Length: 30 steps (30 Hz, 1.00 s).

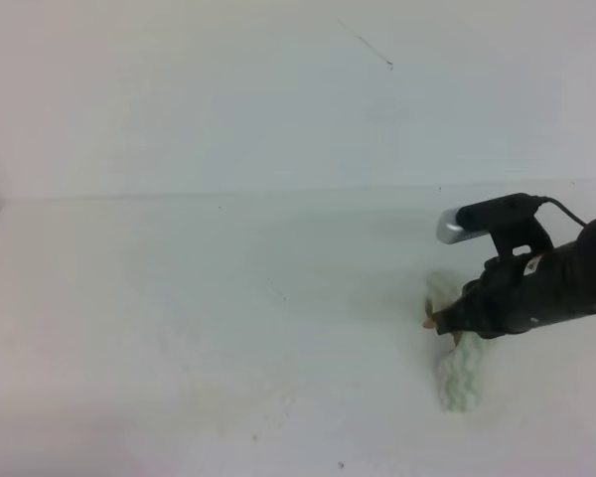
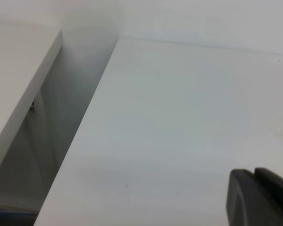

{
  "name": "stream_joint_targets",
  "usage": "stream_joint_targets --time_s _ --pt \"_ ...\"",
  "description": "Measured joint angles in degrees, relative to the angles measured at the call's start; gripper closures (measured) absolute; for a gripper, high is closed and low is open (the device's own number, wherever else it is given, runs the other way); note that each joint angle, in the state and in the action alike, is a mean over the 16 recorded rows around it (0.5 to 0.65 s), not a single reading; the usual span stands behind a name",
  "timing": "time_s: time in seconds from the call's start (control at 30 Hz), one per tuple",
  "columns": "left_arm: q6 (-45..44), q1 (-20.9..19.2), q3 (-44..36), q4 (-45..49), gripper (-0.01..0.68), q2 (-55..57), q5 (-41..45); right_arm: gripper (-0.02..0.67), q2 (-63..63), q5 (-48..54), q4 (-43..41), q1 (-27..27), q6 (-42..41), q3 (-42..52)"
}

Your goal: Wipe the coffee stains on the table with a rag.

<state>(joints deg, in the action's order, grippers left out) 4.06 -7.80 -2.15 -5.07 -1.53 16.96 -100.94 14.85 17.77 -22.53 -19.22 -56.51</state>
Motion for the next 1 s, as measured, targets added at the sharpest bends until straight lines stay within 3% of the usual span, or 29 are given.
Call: stream_joint_targets --time_s 0.17,0.5,0.6,0.73,1.0 --pt "0.00 0.00 0.00 0.00 0.672 0.00 0.00 0.540 -0.22 -0.15 0.16 0.00 -0.02 0.50" --pt "0.00 0.00 0.00 -0.02 0.672 0.00 0.00 0.246 6.20 0.98 0.23 0.00 -0.52 -0.08" --pt "0.00 0.00 0.00 -0.02 0.672 0.00 0.00 0.189 10.49 1.69 0.25 0.00 -0.71 -0.35" --pt "0.00 0.00 0.00 -0.02 0.672 0.00 0.00 0.216 17.73 3.48 -0.05 0.00 -0.93 -0.65" --pt "0.00 0.00 0.00 -0.02 0.672 0.00 0.00 0.450 33.81 10.76 -3.76 0.00 0.63 -0.55"
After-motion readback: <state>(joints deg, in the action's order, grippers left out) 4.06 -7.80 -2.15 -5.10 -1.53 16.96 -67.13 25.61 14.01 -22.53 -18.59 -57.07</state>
